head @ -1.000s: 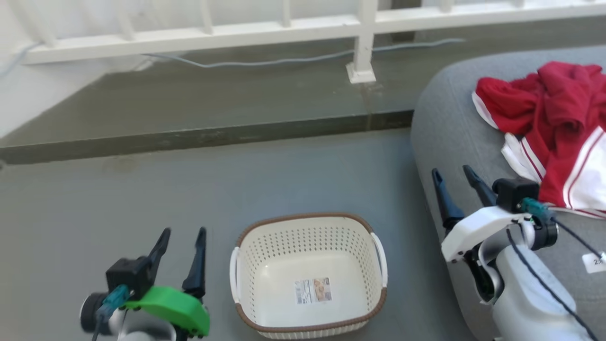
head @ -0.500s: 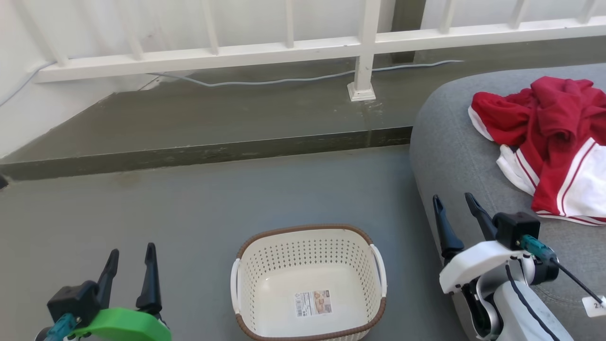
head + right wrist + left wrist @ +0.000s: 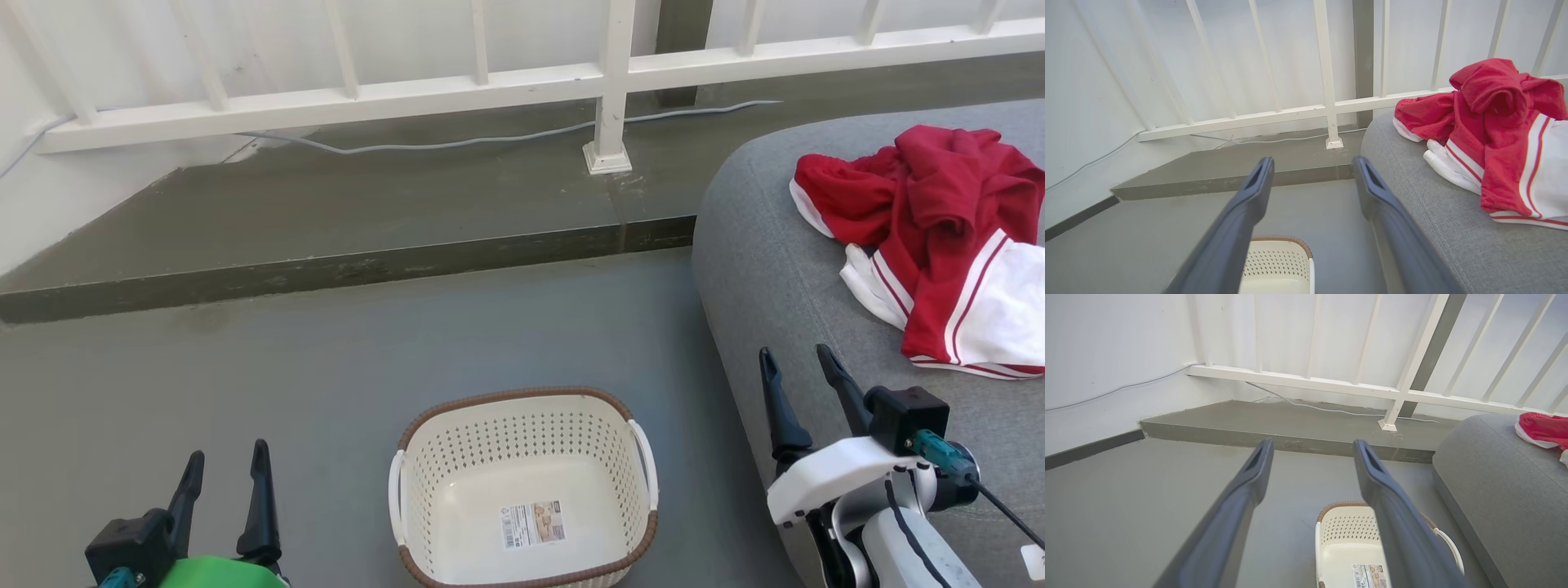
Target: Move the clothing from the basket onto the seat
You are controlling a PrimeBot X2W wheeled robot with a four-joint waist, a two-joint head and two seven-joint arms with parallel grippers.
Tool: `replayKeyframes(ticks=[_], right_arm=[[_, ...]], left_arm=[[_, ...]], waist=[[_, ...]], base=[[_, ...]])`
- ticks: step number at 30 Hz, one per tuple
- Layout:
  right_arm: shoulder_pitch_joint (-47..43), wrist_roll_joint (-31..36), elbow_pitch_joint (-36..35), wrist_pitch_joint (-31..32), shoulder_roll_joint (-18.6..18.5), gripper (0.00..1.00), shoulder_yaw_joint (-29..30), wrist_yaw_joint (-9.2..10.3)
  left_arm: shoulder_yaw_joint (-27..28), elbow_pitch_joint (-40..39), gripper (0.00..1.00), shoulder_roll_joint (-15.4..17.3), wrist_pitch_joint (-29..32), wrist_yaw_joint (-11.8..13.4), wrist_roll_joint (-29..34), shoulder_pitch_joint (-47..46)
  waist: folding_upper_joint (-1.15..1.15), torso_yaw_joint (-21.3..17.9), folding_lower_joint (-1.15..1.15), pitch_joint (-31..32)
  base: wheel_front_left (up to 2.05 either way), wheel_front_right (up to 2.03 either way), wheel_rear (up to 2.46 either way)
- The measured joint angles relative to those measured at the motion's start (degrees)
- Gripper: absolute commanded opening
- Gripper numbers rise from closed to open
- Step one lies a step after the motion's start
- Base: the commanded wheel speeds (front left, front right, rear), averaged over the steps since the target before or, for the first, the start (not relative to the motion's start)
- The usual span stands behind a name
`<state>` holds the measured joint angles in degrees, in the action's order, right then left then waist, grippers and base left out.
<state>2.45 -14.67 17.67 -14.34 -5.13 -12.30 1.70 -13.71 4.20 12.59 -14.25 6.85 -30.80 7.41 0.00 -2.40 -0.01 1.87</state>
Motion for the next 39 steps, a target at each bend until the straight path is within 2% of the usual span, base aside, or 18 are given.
replayKeyframes(ticks=[39], right_arm=[[-3.2, 0.6, -5.7, 0.0, -0.4, 1.0, 0.8, 0.92]], left_arm=[[0.8, -3.2, 1.0, -0.8, 0.0, 0.0, 4.4, 1.4]], waist=[[0.0, 0.3, 0.01, -0.6]], base=[[0.0, 0.0, 0.0]])
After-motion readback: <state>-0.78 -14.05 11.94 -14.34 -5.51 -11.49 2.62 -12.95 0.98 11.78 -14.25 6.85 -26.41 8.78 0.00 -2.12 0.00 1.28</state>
